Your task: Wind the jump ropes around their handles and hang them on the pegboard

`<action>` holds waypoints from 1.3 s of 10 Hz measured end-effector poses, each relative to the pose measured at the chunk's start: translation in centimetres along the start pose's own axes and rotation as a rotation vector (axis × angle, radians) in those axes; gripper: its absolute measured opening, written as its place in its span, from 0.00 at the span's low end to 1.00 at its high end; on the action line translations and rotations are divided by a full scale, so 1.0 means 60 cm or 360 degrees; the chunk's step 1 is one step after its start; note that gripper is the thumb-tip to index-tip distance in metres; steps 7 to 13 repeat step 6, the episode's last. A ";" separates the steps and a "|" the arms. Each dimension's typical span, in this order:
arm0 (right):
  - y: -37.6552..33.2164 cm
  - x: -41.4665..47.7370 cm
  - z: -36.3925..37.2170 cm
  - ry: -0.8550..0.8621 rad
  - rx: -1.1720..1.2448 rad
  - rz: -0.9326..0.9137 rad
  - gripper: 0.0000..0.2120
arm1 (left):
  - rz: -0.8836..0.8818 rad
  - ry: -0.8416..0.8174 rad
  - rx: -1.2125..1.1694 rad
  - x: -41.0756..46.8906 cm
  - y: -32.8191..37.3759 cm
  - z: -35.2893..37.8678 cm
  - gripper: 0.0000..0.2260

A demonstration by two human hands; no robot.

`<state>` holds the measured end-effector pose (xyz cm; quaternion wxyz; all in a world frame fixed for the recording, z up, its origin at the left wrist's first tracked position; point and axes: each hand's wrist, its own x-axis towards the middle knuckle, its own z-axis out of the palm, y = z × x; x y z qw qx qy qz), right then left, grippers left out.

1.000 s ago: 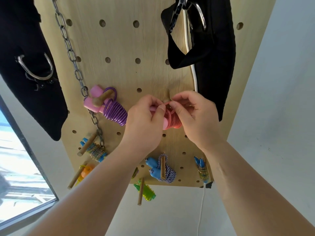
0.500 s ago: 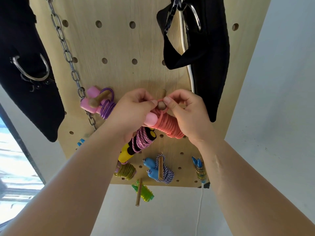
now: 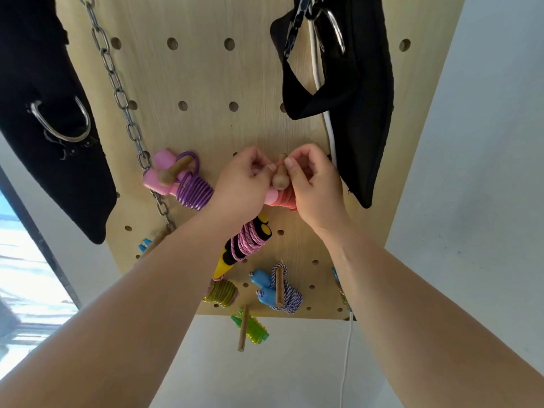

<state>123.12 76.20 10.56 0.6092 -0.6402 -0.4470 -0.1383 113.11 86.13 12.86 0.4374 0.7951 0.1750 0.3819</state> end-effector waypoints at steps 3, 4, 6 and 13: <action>0.002 0.010 0.023 0.0386 -0.0056 0.0367 0.09 | 0.0057 0.0405 0.0454 0.032 -0.007 -0.004 0.13; -0.013 0.009 0.020 0.0377 -0.0059 0.0547 0.10 | 0.0018 0.0401 0.0493 0.021 0.006 -0.002 0.12; -0.038 -0.045 -0.003 0.0214 0.0000 0.0427 0.09 | -0.0022 0.0369 0.0444 -0.044 0.024 -0.019 0.08; -0.038 -0.045 -0.003 0.0214 0.0000 0.0427 0.09 | -0.0022 0.0369 0.0444 -0.044 0.024 -0.019 0.08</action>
